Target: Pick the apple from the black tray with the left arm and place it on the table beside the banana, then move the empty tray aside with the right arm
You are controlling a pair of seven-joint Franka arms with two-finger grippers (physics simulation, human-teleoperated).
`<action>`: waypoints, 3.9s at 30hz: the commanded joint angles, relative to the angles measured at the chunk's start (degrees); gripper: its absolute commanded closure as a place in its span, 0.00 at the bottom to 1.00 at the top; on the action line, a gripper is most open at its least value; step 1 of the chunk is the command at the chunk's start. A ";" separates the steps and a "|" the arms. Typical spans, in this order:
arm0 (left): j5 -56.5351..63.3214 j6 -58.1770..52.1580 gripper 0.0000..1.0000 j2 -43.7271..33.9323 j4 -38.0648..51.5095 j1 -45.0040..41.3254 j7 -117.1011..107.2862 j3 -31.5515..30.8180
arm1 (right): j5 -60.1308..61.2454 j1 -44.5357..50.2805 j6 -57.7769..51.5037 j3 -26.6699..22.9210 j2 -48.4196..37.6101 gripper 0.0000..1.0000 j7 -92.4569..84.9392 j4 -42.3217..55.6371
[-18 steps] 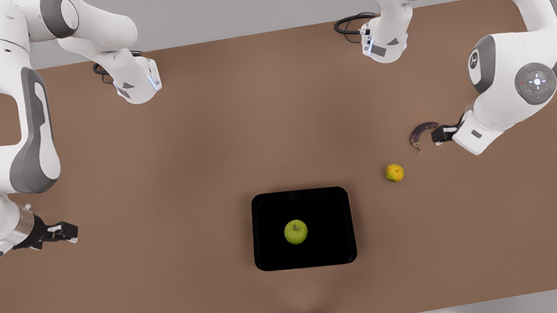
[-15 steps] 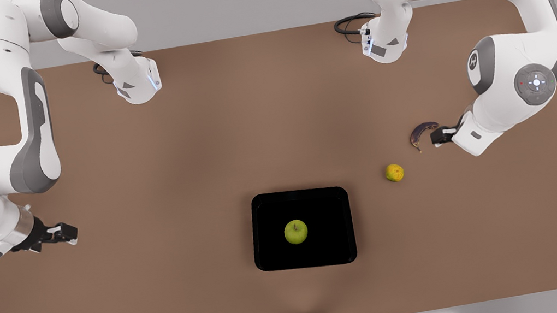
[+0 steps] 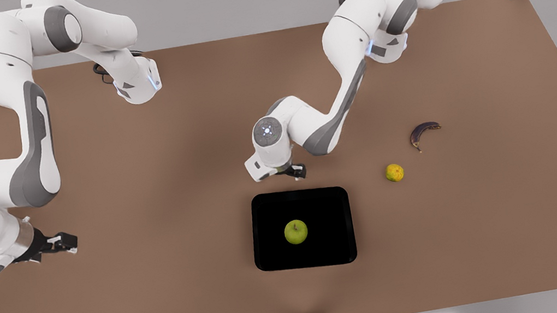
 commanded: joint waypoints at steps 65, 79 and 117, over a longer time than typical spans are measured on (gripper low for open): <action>3.19 18.23 0.11 13.43 10.14 3.93 -20.84 6.50 | -0.14 0.14 -2.91 0.23 0.05 0.00 -1.97 0.08; -10.34 19.89 0.12 -9.16 -22.82 31.53 37.52 6.58 | 14.63 21.32 -10.83 9.73 3.65 0.00 66.23 7.11; -11.75 -15.71 0.00 -36.06 -16.41 36.54 30.94 6.50 | -18.67 23.61 20.64 22.56 31.60 0.00 58.68 15.02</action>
